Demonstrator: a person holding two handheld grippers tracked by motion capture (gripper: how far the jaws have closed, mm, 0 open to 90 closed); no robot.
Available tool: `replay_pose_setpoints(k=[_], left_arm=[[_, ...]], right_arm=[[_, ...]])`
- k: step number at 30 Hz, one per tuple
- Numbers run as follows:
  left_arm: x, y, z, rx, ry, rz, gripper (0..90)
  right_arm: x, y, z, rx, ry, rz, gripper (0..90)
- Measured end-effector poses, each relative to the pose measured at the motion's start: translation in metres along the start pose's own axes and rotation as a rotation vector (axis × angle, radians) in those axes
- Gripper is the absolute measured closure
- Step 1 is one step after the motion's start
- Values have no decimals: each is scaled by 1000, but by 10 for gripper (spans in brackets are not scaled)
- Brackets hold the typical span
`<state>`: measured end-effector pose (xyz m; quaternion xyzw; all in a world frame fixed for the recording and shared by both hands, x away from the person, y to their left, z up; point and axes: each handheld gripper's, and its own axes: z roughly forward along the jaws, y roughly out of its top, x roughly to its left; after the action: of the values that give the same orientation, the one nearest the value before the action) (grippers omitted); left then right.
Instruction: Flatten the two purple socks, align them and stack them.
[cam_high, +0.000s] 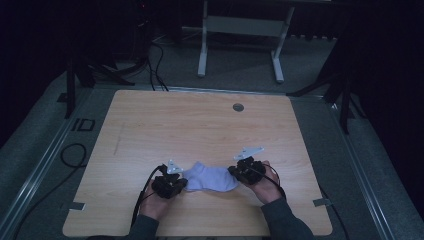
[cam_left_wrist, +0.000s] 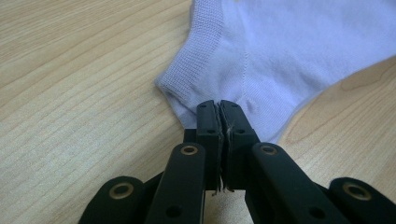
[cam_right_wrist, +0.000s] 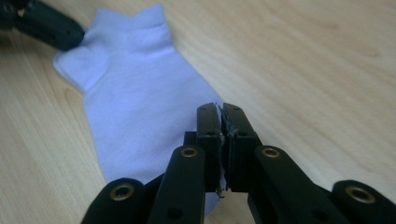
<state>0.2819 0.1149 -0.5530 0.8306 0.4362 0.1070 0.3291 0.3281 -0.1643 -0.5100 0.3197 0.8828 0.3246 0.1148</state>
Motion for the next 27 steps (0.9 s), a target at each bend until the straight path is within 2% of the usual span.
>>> replay_pose_setpoints(k=[3,7,10,12,16,20,23,27], left_arm=[[0,0,0,3,-1,3,871],[1,0,0,2,-4,1,870],[1,-1,0,0,-6,-5,869],[1,-1,0,-5,-6,-11,865],[2,-2,-2,-9,-10,-5,816],[3,-2,-6,-29,-27,-15,775],[6,-1,-12,-68,-44,-24,749],[12,0,-19,-95,-23,-31,715]], right_arm=[[-3,1,0,-8,0,3,859],[-6,-5,12,29,12,14,834],[-10,-12,19,45,22,33,711],[-11,-15,17,27,18,49,621],[-14,-14,5,-42,21,87,520],[-16,-17,-1,-81,14,118,480],[-17,-20,0,-87,15,132,472],[-18,-23,1,-79,12,139,466]])
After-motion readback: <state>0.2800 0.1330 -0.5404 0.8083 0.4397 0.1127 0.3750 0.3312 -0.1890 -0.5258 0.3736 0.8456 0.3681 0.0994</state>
